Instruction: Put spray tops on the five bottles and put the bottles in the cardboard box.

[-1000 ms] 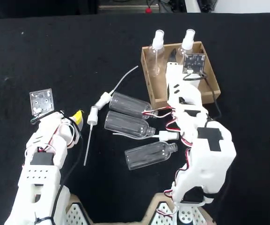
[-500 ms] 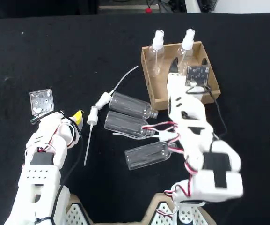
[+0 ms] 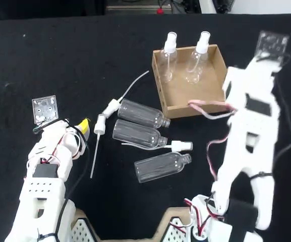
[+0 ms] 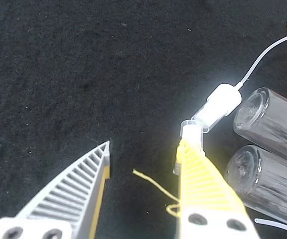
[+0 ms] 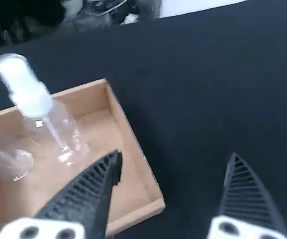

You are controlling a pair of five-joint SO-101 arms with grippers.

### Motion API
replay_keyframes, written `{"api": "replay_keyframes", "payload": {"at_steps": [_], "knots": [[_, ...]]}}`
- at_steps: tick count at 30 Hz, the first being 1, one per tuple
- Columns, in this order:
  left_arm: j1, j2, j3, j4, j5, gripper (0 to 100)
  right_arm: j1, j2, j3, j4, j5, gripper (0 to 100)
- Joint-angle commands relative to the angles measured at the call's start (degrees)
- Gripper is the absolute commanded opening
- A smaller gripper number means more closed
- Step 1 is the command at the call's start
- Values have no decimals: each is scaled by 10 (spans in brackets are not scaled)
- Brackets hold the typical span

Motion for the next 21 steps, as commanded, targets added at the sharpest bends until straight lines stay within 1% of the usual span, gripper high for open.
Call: {"api": "replay_keyframes", "payload": {"at_steps": [1, 6, 12, 19, 21], "knots": [[-1, -4, -5, -11, 0, 209, 3, 87, -173, 147, 57, 286], [-1, -4, -5, -11, 0, 209, -7, 232, -269, 207, 124, 286], [-1, -4, -5, -11, -1, 209, -2, 354, -357, 240, 168, 286], [-1, -4, -5, -11, -1, 209, -1, 426, -415, 253, 179, 285], [-1, -4, -5, -11, -1, 209, 7, 443, -422, 253, 180, 250]]}}
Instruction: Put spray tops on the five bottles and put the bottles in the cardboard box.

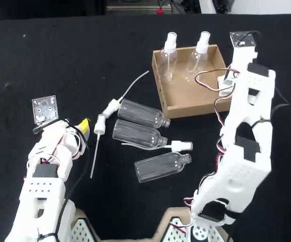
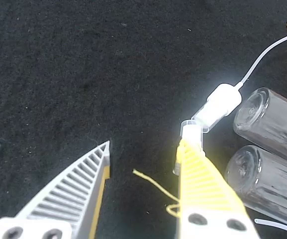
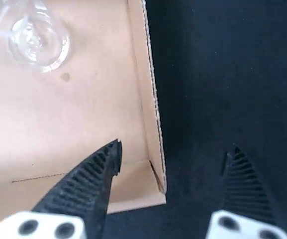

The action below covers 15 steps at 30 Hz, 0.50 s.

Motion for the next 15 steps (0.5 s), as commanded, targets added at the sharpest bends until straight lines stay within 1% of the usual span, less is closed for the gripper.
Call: {"api": "replay_keyframes", "payload": {"at_steps": [1, 4, 6, 9, 15], "knots": [[-1, -4, -5, -11, -1, 209, 10, 19, -50, 4, 6, 210], [-1, -4, -5, -11, -1, 209, 20, 36, -54, 4, 6, 68], [-1, -4, -5, -11, -1, 209, 28, 39, -54, 5, 2, 7], [-1, -4, -5, -11, -1, 209, 45, 38, -51, 15, -4, 21], [-1, -4, -5, -11, -1, 209, 69, 22, -51, 58, -57, 11]]}}
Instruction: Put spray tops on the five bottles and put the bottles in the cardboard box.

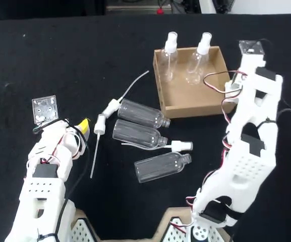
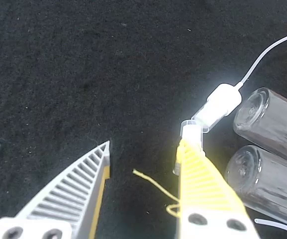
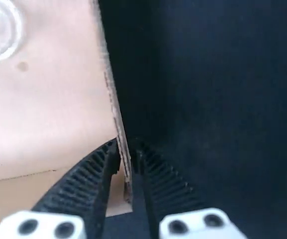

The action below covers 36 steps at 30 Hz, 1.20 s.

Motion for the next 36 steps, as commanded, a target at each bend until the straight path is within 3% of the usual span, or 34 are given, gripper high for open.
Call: {"api": "replay_keyframes", "payload": {"at_steps": [1, 8, 19, 26, 30, 36], "knots": [[-1, -4, -5, -11, -1, 209, 24, -31, -29, 40, -40, 11], [-1, -4, -5, -11, -1, 209, 18, -32, -28, 84, -86, 11], [-1, -4, -5, -11, -1, 209, 18, -35, 3, 62, -86, 14], [-1, -4, -5, -11, -1, 209, -7, -38, -25, 64, -83, 208], [-1, -4, -5, -11, -1, 209, -33, -39, -57, 67, -85, 201], [-1, -4, -5, -11, -2, 209, -64, -39, -179, 161, -86, 201]]}}
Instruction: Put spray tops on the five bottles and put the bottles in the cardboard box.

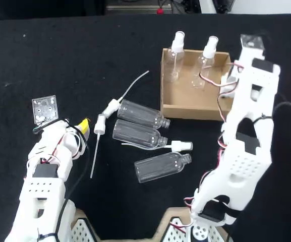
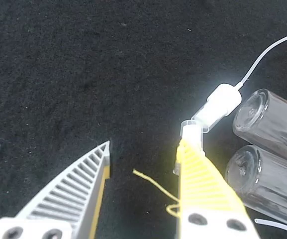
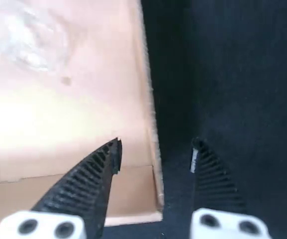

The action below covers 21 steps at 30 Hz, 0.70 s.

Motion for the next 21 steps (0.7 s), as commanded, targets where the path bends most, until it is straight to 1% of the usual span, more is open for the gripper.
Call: {"api": "replay_keyframes", "payload": {"at_steps": [1, 6, 10, 15, 18, 21], "knots": [[-1, -4, -5, -11, -2, 209, -31, -38, -118, 67, -4, 201], [-1, -4, -5, -11, -2, 209, -33, -34, -181, 94, -4, 198], [-1, -4, -5, -11, -2, 209, -42, -33, -176, 81, 3, 116], [-1, -4, -5, -12, -2, 209, -71, -37, -160, 72, 12, 80], [-2, -4, -5, -12, -2, 209, -75, -35, -160, 68, 5, 11], [-3, -4, -6, -12, -2, 209, -72, -38, -147, 69, -9, 11]]}}
